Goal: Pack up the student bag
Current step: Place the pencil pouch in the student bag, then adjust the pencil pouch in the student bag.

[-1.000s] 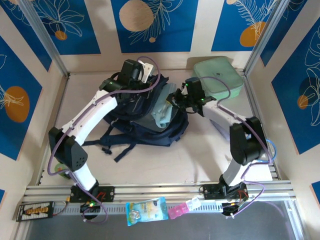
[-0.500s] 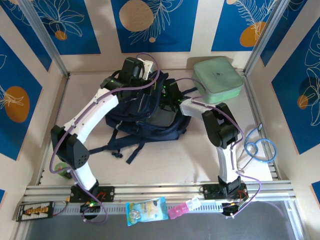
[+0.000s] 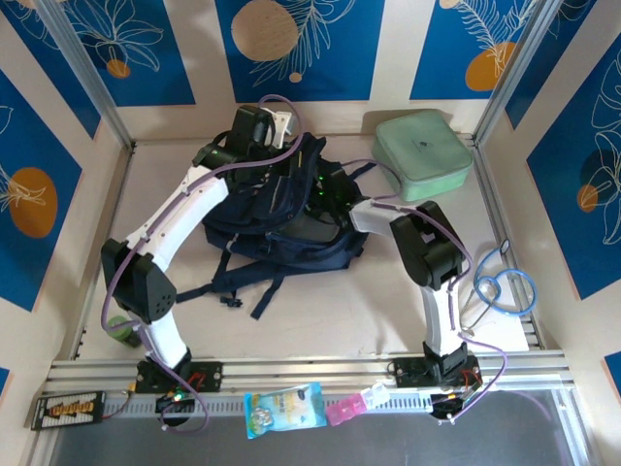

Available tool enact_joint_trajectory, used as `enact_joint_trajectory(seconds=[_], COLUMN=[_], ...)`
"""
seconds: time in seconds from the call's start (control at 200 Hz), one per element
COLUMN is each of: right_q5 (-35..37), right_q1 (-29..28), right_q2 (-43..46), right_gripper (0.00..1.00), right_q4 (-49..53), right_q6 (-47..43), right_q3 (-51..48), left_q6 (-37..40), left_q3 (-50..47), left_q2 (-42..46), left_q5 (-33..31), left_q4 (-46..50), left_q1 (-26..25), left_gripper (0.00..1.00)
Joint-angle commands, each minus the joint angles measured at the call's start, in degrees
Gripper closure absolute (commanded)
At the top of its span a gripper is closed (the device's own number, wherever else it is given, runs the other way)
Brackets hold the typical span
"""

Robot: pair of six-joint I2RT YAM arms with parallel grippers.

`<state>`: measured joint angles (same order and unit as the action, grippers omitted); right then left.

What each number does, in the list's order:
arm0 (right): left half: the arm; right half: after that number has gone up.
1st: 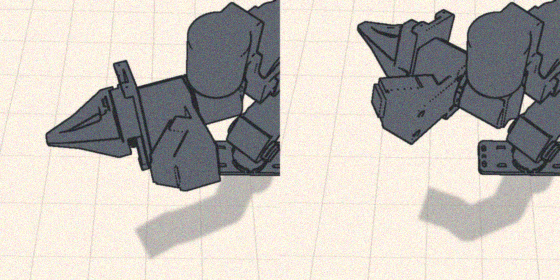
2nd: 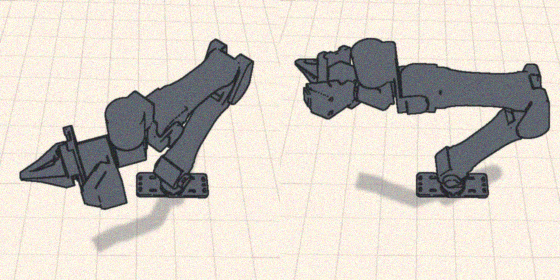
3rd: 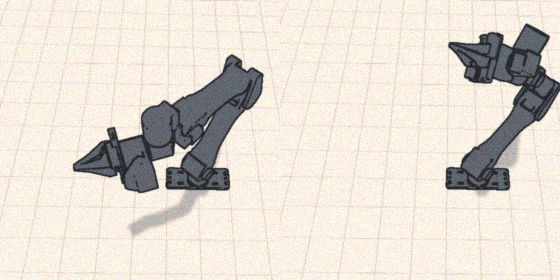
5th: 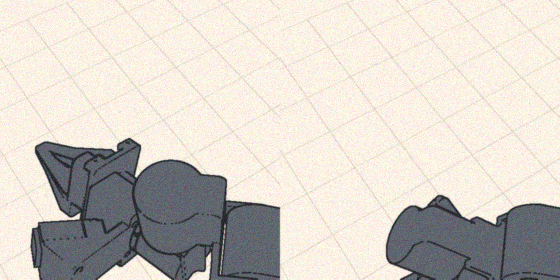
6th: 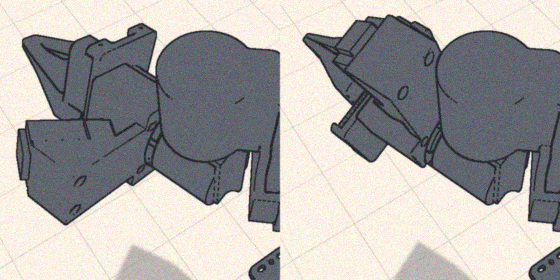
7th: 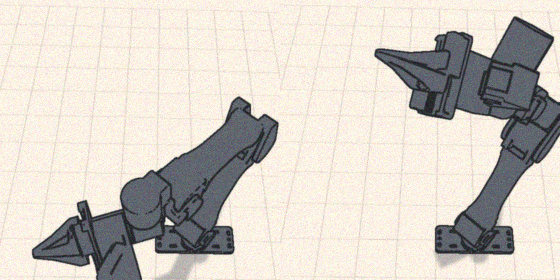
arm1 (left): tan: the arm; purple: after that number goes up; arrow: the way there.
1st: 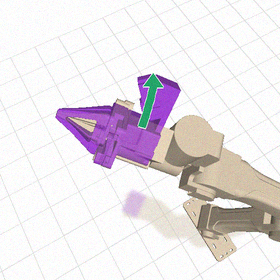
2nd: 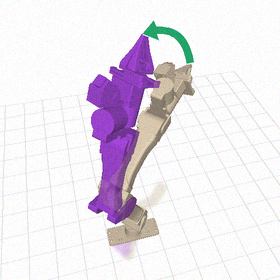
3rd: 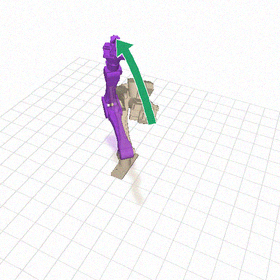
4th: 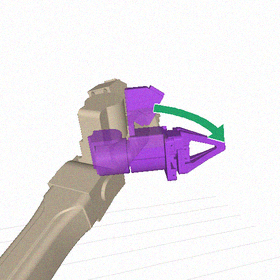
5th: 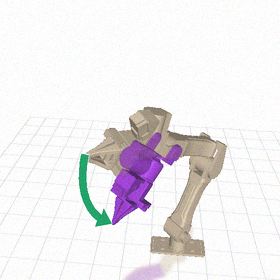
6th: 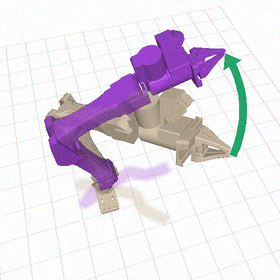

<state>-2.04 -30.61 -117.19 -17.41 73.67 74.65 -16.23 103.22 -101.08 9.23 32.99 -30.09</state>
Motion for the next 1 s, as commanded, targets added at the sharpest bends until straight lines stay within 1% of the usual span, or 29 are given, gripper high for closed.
enact_joint_trajectory(seconds=[0.0, 0.115, 0.16, 0.26, 0.33, 0.45, 0.575, 0.655, 0.76, 0.805, 0.86, 0.895, 0.995], right_q5=[0.42, -0.76, -1.3, -3.69, -5.22, -6.65, -7.98, -8.27, -7.68, -7.62, -8.01, -8.47, -8.73], right_q1=[2.08, 2.82, 2.92, 2.6, 2.14, 1.92, 1.62, 0.96, -0.6, -1.3, -2.1, -2.53, -2.98], right_q2=[7.32, 11.1, 11.92, 11.93, 10.92, 7.16, 1.31, -2.36, -5.72, -6.91, -8.35, -9.15, -10.5], right_gripper=[0.42, 0.42, 0.43, 0.48, 0.49, 0.53, 0.57, 0.63, 0.64, 0.68, 0.75, 0.78, 0.81], right_q4=[7.38, 8.93, 9.91, 9.56, 8.77, 6.93, 4.36, 4.45, 3.95, 3.07, 1.18, 0.49, -1.92], right_q6=[-5.14, -8.71, -9.28, -10.88, -11.92, -11.47, -10.88, -9.55, -7.89, -6.96, -5.45, -4.46, -2.56], right_q3=[-1.88, -4.94, -5.74, -6.38, -5.34, -2.16, 2.83, 6.37, 9.64, 10.78, 11.87, 12.71, 13.59], left_q6=[-0.32, -0.22, -0.21, -0.12, -0.21, -0.63, -1.08, -1.29, -1.62, -1.81, -1.89, -1.88, -2.38], left_q3=[3.17, 2.62, 2.47, 2.34, 2.28, 2.33, 2.29, 2.57, 3.2, 3.43, 3.65, 3.82, 3.79], left_q2=[1.77, 2.02, 2.11, 2.05, 2.0, 2.02, 1.9, 1.85, 1.42, 1.09, 0.66, 0.33, -0.39], left_q5=[3.44, 3.6, 3.68, 3.95, 4.02, 4.71, 5.5, 5.92, 6.9, 7.32, 7.7, 7.94, 8.4], left_q4=[-7.53, -7.55, -7.51, -7.55, -7.62, -7.95, -8.2, -8.29, -8.43, -8.65, -8.83, -8.91, -9.56], left_q1=[0.69, 1.1, 1.16, 1.34, 1.35, 1.39, 1.45, 1.5, 1.45, 1.43, 1.52, 1.65, 2.11], left_gripper=[1.0, 1.0, 1.0, 1.0, 1.0, 1.0, 1.0, 1.0, 1.0, 1.0, 1.0, 1.0, 1.0])
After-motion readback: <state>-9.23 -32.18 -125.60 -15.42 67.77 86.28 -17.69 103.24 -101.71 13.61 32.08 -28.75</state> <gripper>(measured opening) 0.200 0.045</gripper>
